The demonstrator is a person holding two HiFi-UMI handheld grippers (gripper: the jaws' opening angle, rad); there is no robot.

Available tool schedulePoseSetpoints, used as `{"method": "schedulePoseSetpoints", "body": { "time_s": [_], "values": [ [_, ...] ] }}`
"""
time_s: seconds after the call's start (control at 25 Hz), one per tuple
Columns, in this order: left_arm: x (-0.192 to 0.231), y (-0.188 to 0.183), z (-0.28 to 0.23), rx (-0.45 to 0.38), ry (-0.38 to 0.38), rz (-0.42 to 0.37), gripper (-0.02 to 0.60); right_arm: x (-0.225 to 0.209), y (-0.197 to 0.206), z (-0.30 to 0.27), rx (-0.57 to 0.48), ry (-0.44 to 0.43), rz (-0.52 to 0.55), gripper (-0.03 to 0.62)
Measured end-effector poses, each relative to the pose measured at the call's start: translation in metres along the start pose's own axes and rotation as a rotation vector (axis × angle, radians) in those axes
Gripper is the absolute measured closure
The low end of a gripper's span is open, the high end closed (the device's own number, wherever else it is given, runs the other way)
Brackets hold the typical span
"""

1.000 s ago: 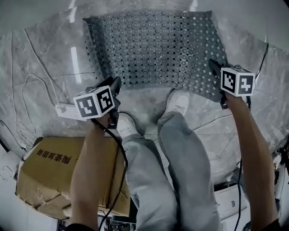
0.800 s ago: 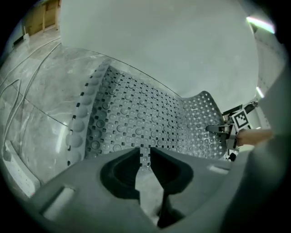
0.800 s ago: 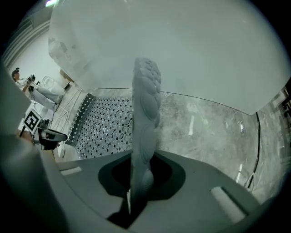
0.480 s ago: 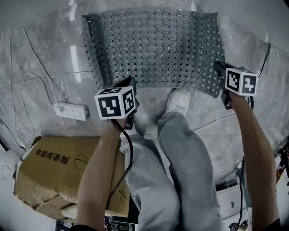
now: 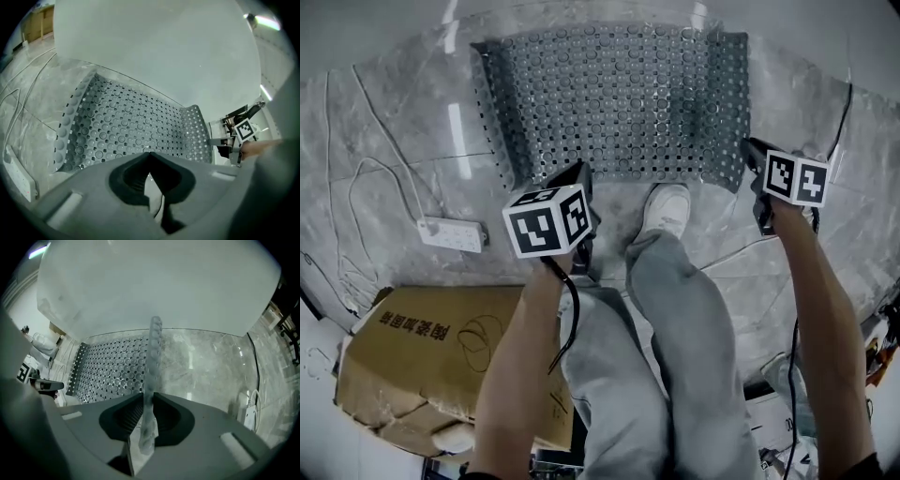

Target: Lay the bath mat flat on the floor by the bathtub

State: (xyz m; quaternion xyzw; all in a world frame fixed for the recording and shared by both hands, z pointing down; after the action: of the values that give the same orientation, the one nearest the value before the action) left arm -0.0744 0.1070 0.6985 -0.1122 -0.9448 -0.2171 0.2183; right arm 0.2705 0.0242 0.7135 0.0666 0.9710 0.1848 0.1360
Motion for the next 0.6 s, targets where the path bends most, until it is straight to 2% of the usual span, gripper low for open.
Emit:
{"method": "schedulePoseSetpoints", "body": {
  "time_s": [0.12,0.32,0.6],
  "values": [
    [0.002,-0.004,0.012,-0.009,-0.008,-0.016,0.578,0.005,0.002,0.008,-0.02,-0.019,-0.009,0.556],
    [0.012,-0.018,0.036,-0.019,-0.049,-0.125,0.578,0.025,0.009,0.019,-0.055,-0.065,-0.069,0.582],
    [0.008,-0.058,0.07,-0.113,-0.079,-0.105,0.578,0.074,0.0,0.043,-0.098,-0.163,-0.084,0.591]
  ]
}}
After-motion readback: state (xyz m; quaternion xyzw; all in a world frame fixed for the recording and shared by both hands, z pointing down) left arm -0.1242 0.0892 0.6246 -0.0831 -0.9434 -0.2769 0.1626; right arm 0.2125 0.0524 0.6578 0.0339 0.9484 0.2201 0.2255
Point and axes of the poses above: the fingertips, and each gripper's own axes: z backward along the fingers, x to its left, y out of its underside, the point moved 6 cm from there along z, backward along the fingers, and after that the axes turned 12 degrees about -x, right-handed, at the moved point
